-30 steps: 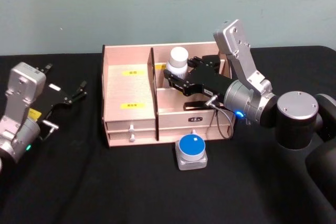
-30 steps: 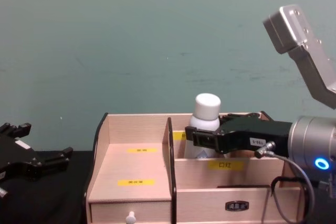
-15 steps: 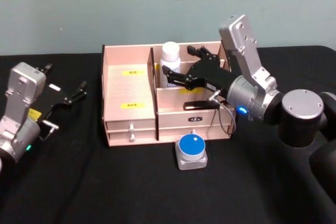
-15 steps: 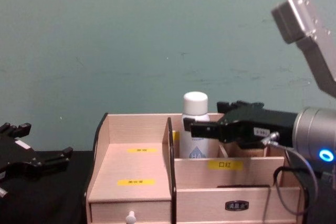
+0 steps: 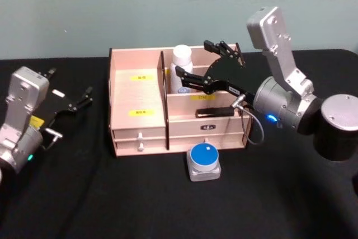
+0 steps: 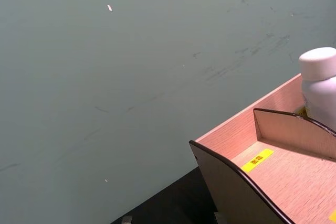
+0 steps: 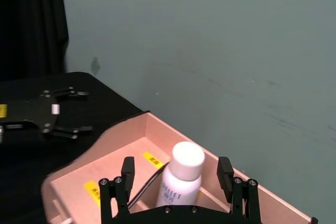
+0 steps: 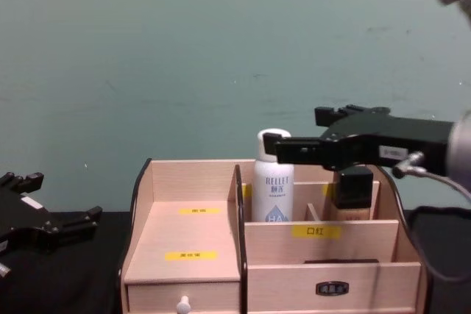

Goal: Pick up the facial cleanser and watermelon frost from the table and place them into the tiered storage box.

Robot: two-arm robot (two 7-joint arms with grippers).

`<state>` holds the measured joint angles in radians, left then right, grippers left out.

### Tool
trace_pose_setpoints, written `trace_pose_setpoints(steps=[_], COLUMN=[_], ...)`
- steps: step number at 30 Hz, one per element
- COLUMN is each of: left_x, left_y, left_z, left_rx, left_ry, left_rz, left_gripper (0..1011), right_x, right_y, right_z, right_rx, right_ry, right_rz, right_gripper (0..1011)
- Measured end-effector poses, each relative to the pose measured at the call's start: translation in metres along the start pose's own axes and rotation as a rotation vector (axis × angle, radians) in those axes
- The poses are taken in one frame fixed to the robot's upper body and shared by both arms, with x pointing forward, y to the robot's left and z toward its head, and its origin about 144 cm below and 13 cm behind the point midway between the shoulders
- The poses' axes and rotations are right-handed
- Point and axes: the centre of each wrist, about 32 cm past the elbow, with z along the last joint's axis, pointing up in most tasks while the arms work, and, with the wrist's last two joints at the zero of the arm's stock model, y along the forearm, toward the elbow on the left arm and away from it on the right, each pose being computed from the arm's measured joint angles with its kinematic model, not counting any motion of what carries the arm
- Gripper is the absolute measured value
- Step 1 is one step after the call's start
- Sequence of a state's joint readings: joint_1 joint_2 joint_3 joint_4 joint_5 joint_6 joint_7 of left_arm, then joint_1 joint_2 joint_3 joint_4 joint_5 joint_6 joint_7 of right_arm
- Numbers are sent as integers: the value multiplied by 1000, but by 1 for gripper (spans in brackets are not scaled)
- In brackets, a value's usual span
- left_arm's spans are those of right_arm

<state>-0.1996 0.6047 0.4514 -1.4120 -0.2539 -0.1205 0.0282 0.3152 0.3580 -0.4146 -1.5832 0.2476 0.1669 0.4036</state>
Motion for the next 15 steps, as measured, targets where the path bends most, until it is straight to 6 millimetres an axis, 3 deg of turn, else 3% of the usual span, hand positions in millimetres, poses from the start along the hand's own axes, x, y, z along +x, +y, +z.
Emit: trace_pose_setpoints(steps=[9,15], left_x=[0,0], left_y=[0,0], left_z=[0,0], left_rx=[0,0], left_ry=[0,0], left_rz=[0,0], left_gripper=[1010,1009], right_x=[-16,-37], right_y=[-42,-73], right_z=[11,6], right_rx=[-24,-76], right_ry=[10,57], right_rz=[17,11], right_gripper=[1003,1003])
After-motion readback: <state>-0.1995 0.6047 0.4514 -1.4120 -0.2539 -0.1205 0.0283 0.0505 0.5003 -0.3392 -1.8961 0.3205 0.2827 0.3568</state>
